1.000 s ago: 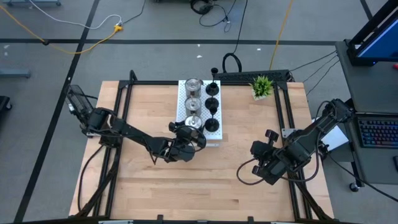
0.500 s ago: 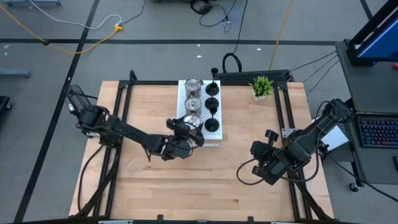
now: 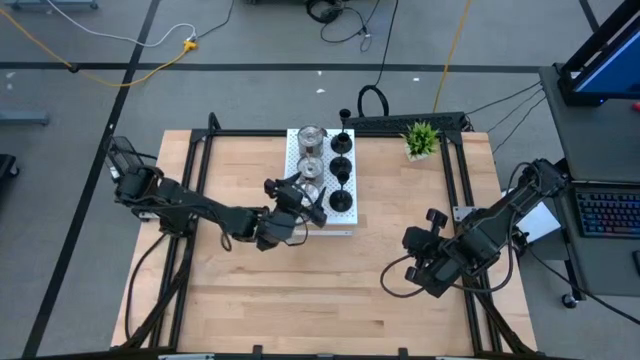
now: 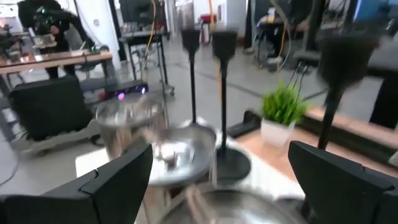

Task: Pick & Place candle stick holders
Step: Put the silver scented candle on the shelf aligned with the other silver scented candle

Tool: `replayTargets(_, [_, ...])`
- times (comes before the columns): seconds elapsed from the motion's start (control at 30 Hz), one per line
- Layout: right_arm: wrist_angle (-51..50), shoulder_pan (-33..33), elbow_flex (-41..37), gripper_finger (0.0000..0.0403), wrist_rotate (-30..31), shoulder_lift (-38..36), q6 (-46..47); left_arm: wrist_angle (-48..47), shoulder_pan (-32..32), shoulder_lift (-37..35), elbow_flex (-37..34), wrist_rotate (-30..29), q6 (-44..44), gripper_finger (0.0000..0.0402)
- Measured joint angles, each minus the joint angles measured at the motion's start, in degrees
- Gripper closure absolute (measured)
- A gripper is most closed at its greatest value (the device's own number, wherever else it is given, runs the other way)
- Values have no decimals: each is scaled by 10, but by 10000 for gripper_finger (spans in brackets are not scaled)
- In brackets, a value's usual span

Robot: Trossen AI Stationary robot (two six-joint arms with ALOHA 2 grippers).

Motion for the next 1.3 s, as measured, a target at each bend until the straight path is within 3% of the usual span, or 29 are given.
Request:
replayTargets(0.3, [0, 0, 0, 403, 0, 0, -5, 85, -16, -106, 2, 36, 187, 23])
replayTargets(0.5, [0, 0, 0, 403, 0, 0, -25, 10, -52, -224, 3, 79, 200, 23])
replayTargets(0.87, [0, 0, 0, 403, 0, 0, -150, -291, -148, -355, 2, 81, 15, 23])
replayTargets(1.1, [1, 0, 0, 403, 0, 0, -175, -368, -182, -382, 2, 82, -100, 23])
replayTargets(1.2, [3, 0, 0, 403, 0, 0, -141, -387, -189, -384, 2, 113, -123, 23])
replayTargets(1.3, [8, 0, 0, 403, -1, 0, -101, -424, -191, -384, -3, 191, -137, 23])
